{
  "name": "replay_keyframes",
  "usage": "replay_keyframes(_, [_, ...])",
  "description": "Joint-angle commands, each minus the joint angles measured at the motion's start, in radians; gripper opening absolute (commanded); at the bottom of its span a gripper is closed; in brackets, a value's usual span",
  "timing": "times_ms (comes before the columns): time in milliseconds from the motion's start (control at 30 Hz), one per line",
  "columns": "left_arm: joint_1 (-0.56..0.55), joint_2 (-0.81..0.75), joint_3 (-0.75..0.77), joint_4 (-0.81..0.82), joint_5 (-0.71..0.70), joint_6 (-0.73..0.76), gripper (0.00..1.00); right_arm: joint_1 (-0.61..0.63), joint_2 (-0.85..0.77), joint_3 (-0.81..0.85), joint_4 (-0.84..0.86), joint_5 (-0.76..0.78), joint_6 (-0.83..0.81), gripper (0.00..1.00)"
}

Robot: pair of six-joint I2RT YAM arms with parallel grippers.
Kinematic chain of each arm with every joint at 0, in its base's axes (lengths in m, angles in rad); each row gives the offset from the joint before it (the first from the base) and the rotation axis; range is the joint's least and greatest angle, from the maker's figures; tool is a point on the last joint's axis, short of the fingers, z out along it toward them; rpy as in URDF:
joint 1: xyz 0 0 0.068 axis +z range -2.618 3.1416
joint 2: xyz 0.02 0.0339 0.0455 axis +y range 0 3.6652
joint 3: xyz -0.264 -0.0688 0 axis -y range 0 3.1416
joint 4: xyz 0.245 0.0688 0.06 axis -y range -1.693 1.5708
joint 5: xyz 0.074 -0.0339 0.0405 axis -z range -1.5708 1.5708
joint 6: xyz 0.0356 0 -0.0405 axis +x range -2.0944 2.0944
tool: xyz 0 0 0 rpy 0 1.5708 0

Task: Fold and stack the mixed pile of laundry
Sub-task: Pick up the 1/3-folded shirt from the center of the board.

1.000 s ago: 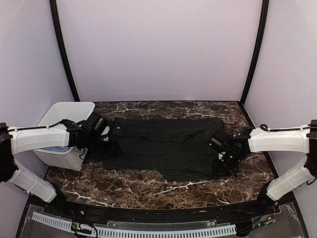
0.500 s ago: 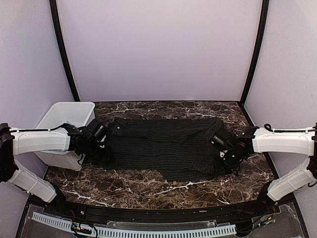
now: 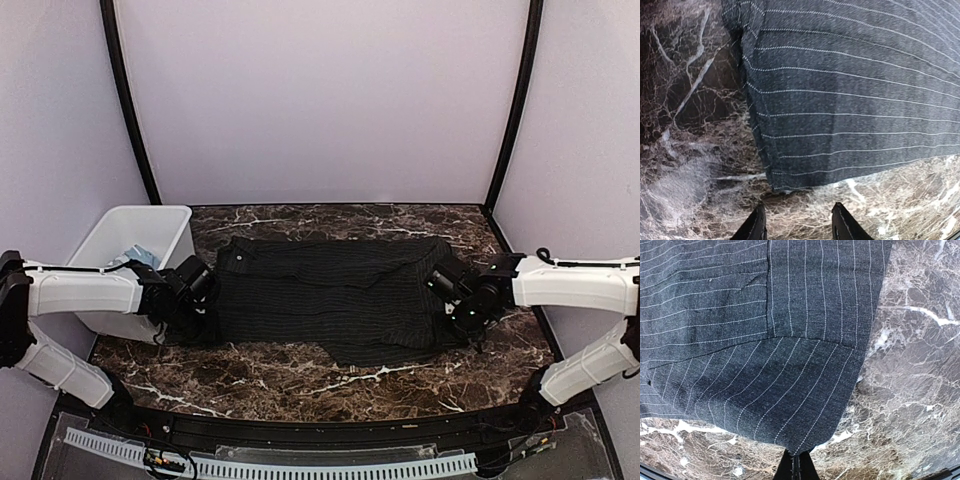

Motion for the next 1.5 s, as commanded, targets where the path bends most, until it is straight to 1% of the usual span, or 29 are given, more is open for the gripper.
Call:
replay_keyframes(0, [-0.004,0.033,-0.009,0.028,0.006,-0.016,0.43,-0.002,-0.030,0.024,-0.025,0.030,-0.003,0.00])
replay_keyframes(100, [-0.004,0.058,0.002,0.047,-0.006,-0.022,0.41,-0.002,-0.040,0.021,-0.032,0.034,0.000,0.00])
replay_keyframes(167, [-0.004,0.070,0.006,0.058,-0.011,-0.023,0.38,-0.004,-0.047,0.017,-0.032,0.033,0.001,0.00])
replay_keyframes(333, [-0.004,0.082,0.010,0.064,-0.029,-0.025,0.25,-0.004,-0.060,0.012,-0.034,0.035,0.006,0.00])
replay_keyframes(467, [-0.004,0.077,0.012,0.045,-0.052,-0.033,0.21,-0.005,-0.068,0.017,-0.040,0.043,0.009,0.00])
replay_keyframes(533, [-0.004,0.074,0.015,0.021,-0.076,-0.042,0.22,-0.005,-0.069,0.017,-0.040,0.043,0.008,0.00])
replay_keyframes(567, [-0.004,0.072,0.018,0.009,-0.087,-0.055,0.28,-0.005,-0.069,0.017,-0.040,0.040,0.008,0.00])
replay_keyframes(633, [-0.004,0.065,0.029,-0.027,-0.108,-0.068,0.37,-0.005,-0.071,0.015,-0.038,0.040,0.007,0.00])
replay_keyframes(733, [-0.004,0.049,0.033,-0.053,-0.126,-0.080,0.38,-0.005,-0.070,0.015,-0.037,0.038,0.005,0.00])
replay_keyframes(800, [-0.004,0.042,0.028,-0.035,-0.132,-0.072,0.37,-0.005,-0.068,0.012,-0.032,0.037,0.004,0.00])
replay_keyframes(1000, [-0.004,0.102,0.046,0.024,-0.101,-0.039,0.25,-0.004,-0.076,0.015,-0.038,0.043,0.007,0.00])
replay_keyframes(1100, [-0.004,0.107,0.049,0.052,-0.097,-0.031,0.21,-0.006,-0.079,0.015,-0.041,0.043,0.011,0.00])
replay_keyframes(1133, [-0.004,0.111,0.051,0.053,-0.096,-0.028,0.19,-0.005,-0.081,0.015,-0.042,0.043,0.010,0.00])
replay_keyframes(1233, [-0.004,0.118,0.057,0.053,-0.094,-0.021,0.16,-0.006,-0.083,0.014,-0.041,0.045,0.011,0.00])
replay_keyframes(1300, [-0.004,0.120,0.056,0.053,-0.092,-0.018,0.12,-0.006,-0.083,0.017,-0.042,0.046,0.011,0.00])
replay_keyframes(1367, [-0.004,0.120,0.055,0.049,-0.089,-0.022,0.05,-0.007,-0.086,0.017,-0.043,0.047,0.011,0.00])
replay_keyframes(1433, [-0.004,0.115,0.059,0.035,-0.081,-0.023,0.01,-0.005,-0.091,0.018,-0.047,0.048,0.012,0.00])
replay_keyframes(1467, [-0.004,0.107,0.065,0.017,-0.078,-0.023,0.00,-0.006,-0.097,0.020,-0.051,0.050,0.015,0.00])
